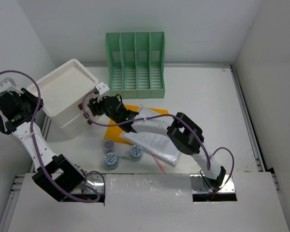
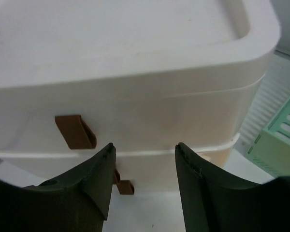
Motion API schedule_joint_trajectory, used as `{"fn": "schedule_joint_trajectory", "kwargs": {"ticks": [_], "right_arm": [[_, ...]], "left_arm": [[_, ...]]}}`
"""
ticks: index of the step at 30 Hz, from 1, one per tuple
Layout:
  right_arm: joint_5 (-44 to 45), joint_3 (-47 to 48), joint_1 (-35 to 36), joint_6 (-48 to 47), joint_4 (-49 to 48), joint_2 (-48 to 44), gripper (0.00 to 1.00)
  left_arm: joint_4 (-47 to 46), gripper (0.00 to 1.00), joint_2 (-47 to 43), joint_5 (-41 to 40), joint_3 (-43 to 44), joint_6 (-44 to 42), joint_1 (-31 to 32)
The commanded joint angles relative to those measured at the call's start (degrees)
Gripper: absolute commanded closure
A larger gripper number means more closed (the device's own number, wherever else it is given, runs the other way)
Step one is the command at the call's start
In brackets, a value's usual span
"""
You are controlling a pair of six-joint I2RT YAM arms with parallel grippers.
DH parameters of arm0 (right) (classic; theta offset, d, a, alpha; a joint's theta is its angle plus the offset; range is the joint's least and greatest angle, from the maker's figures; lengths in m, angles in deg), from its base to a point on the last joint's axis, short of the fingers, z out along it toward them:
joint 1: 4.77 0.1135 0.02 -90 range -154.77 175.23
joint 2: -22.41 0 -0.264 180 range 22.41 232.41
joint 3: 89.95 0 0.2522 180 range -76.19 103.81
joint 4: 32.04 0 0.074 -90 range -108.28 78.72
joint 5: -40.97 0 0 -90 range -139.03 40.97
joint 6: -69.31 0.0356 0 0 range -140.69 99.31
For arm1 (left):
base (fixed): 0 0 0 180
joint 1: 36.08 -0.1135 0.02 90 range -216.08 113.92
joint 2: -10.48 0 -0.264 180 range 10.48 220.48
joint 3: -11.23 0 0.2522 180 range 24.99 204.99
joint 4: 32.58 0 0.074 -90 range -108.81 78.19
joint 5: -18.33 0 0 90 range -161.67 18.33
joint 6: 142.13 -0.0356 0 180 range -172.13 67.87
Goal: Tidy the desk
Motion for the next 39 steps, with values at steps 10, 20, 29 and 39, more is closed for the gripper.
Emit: {"fn": "schedule_joint_trajectory", "kwargs": {"ticks": [10,20,29,39], "right_arm": [[-5.34,5.72,2.44,-1.52,-1.97,1.95,0.38],[-1.12,12.32,2.35,-0.91,-0.13,6.10,0.47],[0.54,13.11,2.35,-1.61,-1.79,6.89,0.69],[0.55,14.52,2.35,-2.75,-2.41,7.06,0.62]], "left_arm": [[2.08,1.00,-1.89,4.64,-3.16,2.88,-0.01],[1.20,1.00,-1.89,5.96,-3.78,3.06,-0.01],[-0.38,1.00,-1.98,6.23,-4.74,3.23,-0.01],[-1.17,1.00,-1.36,6.23,-5.27,3.14,-0.01]]}}
